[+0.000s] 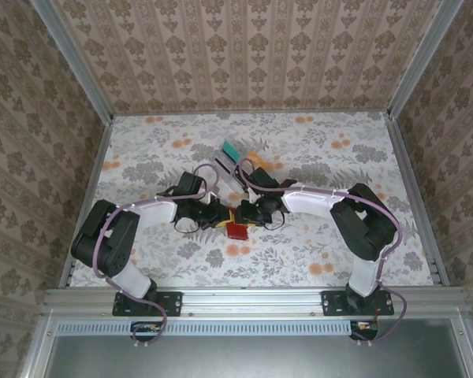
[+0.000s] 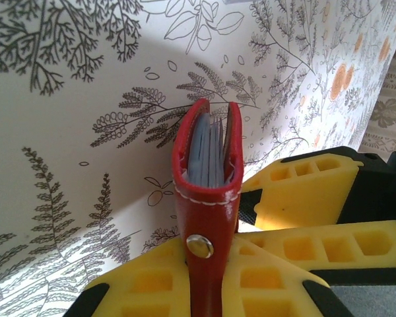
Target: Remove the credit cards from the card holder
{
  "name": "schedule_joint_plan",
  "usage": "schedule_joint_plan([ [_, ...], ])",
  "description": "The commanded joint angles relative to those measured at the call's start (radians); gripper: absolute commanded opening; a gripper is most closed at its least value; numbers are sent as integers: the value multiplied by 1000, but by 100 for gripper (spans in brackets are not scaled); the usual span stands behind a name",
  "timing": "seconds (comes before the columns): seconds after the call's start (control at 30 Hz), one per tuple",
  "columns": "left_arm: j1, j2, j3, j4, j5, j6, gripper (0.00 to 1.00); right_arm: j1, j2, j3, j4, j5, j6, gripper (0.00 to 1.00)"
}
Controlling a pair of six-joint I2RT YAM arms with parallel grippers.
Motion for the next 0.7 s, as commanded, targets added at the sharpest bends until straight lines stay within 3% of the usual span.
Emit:
schedule_joint_plan([
  [0.0, 1, -41, 27, -19, 13, 14, 0, 16, 28, 26, -79, 79, -23, 37],
  [0.33, 4, -40, 39, -115, -40, 47, 0, 27, -7, 38, -193, 329, 2, 29],
  [0.67, 4, -23, 40, -122, -51, 53, 0, 27, -12, 34, -203, 363, 18, 26],
])
